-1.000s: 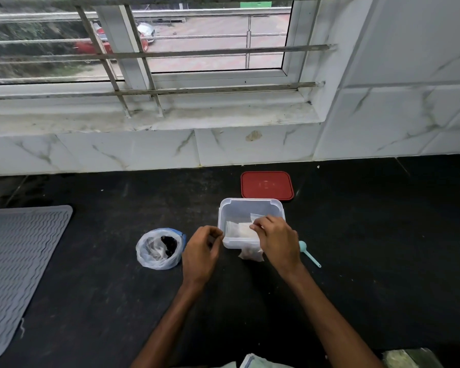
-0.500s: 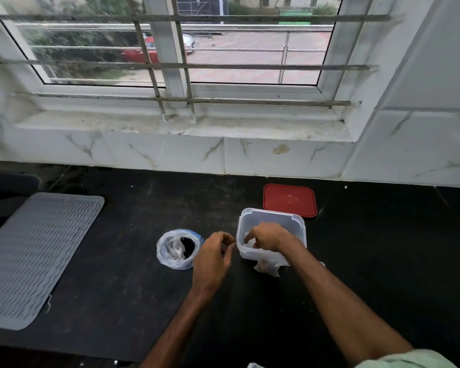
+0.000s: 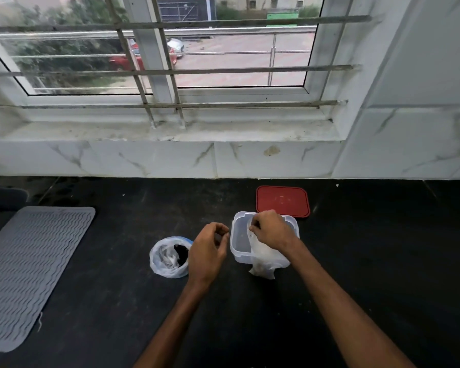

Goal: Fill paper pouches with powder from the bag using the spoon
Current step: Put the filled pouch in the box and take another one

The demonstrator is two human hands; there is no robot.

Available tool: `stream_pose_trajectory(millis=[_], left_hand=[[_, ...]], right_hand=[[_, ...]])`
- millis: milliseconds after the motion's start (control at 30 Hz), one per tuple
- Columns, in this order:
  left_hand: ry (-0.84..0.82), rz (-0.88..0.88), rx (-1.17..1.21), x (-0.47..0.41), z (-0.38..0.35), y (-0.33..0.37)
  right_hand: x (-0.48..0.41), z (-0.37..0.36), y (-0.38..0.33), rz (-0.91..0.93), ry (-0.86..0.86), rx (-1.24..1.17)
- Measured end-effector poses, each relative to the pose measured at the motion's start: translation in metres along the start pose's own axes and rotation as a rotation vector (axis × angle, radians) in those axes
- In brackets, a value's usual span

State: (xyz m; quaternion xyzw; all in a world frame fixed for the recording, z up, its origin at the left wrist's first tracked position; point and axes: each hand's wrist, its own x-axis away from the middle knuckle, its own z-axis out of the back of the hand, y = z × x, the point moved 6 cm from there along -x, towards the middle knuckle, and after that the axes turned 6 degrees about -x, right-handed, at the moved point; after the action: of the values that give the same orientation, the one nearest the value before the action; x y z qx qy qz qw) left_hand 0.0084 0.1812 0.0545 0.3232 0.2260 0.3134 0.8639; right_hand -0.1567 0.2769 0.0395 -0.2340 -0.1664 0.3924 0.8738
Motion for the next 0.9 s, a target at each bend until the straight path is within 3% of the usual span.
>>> stream_pose_trajectory(millis=[167,267,433,633,800,900], left_hand=[[-0.078,0.029,0.061,-0.015,-0.004,0.019],[-0.167,0.095,0.015,-0.022,-0.007,0.024],[-0.223,0.038,-0.097,-0.021,-0.008,0.02],[-0.083,-0.137,-0.404,-0.018,0.009,0.032],[-0.122,-0.254,-0.229,-0.014,0.003,0.039],[-0.058,-0.321,-0.285,-0.01,0.011,0.037]], right_hand=[[0.017,0.028,-0.029,0.087,0.06,-0.07],[0.031,0.035,-0.047,0.148,0.064,-0.06],[0.047,0.039,-0.058,0.162,0.072,0.006],[0.056,0.041,-0.061,0.041,0.217,0.27],[0.058,0.033,-0.071,-0.043,0.11,0.213],[0.057,0.03,-0.071,-0.115,0.091,0.343]])
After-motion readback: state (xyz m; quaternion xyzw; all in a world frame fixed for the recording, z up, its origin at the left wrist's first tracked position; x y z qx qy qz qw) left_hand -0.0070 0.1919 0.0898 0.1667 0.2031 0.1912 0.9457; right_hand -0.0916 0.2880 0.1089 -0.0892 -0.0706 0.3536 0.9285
